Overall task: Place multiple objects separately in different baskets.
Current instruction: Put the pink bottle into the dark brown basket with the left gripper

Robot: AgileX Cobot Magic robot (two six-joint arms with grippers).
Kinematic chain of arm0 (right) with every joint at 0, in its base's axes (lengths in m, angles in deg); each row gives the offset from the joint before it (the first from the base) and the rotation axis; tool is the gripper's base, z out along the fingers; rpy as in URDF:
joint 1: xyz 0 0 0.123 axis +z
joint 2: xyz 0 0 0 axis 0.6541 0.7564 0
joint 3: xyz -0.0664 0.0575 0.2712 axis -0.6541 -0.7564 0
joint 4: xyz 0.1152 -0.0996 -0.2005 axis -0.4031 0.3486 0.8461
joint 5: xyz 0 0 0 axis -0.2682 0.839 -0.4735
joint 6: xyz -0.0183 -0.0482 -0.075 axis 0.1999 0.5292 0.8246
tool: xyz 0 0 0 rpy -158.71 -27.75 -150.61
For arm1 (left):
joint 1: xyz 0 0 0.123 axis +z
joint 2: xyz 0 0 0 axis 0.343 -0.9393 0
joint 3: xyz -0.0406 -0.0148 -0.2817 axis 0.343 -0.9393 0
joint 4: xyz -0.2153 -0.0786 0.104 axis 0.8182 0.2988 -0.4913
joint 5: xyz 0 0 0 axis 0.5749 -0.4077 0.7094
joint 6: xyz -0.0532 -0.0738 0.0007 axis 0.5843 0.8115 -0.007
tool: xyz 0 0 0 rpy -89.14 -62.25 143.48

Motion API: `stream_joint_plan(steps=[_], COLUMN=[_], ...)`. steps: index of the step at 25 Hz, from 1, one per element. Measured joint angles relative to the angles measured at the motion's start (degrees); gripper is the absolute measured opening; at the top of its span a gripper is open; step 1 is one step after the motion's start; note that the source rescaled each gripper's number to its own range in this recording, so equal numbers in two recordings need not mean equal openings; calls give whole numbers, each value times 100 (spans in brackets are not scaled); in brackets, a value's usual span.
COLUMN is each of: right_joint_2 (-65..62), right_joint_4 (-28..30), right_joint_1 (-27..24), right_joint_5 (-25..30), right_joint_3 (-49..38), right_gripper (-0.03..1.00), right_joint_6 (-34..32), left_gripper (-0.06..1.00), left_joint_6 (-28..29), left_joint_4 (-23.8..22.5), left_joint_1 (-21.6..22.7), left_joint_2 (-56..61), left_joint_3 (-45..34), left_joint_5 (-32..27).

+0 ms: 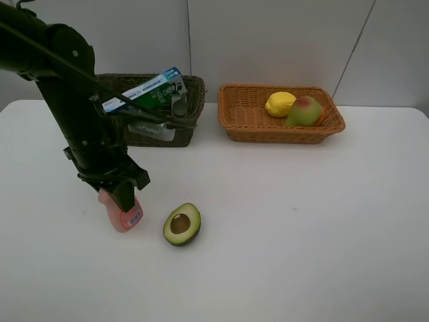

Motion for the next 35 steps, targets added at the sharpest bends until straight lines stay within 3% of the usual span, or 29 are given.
stream_joint_plan(steps=[8, 17, 24, 35], right_joint_2=[0, 0, 0, 0], right_joint_4=[0, 0, 0, 0], right_joint_1=[0, 0, 0, 0], right_joint_5=[0, 0, 0, 0], right_joint_3=[0, 0, 0, 0], right_gripper=[100, 100, 100, 100], right_joint_6=[0, 0, 0, 0], left_gripper=[44, 44, 44, 44], left_joint_6=[116, -178, -610, -1489], left_joint_4=[-587, -1634, -2307, -2863], left_joint_1=[0, 0, 0, 0], left_joint_2=[0, -6, -6, -358], left_joint_3=[1431, 2732, 2922, 2940], left_joint_5=[-868, -984, -191, 871])
